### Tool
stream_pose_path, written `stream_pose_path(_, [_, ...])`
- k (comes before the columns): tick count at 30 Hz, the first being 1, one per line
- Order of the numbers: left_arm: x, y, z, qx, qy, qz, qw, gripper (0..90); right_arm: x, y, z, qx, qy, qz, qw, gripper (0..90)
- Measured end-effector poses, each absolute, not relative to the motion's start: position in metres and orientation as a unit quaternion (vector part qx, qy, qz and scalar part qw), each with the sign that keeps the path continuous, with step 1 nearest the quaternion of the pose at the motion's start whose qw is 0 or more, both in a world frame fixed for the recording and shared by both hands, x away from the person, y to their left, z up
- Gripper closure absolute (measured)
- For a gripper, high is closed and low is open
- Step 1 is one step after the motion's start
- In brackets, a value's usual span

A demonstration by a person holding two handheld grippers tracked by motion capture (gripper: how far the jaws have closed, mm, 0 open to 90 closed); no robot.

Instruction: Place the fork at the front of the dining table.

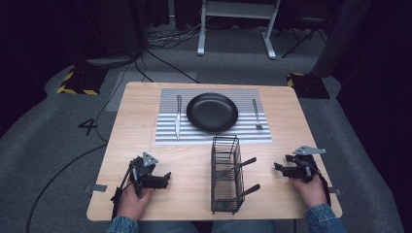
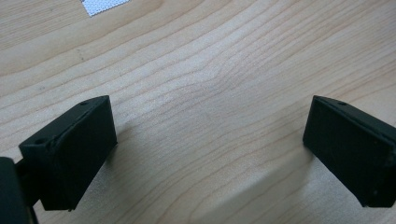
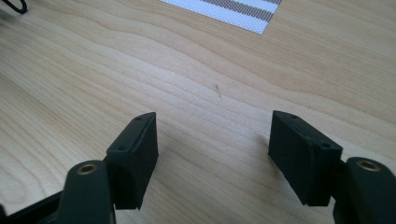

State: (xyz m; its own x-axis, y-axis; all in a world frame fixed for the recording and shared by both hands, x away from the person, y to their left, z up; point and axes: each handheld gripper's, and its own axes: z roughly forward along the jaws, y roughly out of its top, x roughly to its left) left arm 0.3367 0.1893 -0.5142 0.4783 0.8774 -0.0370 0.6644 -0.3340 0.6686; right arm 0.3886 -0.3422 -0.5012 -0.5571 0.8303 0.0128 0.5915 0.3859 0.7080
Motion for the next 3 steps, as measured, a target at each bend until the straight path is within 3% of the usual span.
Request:
stream_pose_path(2, [0.3367,0.1893,-0.5141,0.799,0.482,0.168,0.317,2.8,0.3873,-0.3425,-0.5030,0.430,0.814,0.343,0.186,32.9])
stream_pose_path(3, [0.3367,0.1893,-0.5141,0.799,0.482,0.168,0.317,2.8,0.3850,-0.3426,-0.5069,0.430,0.807,0.353,0.199,27.3])
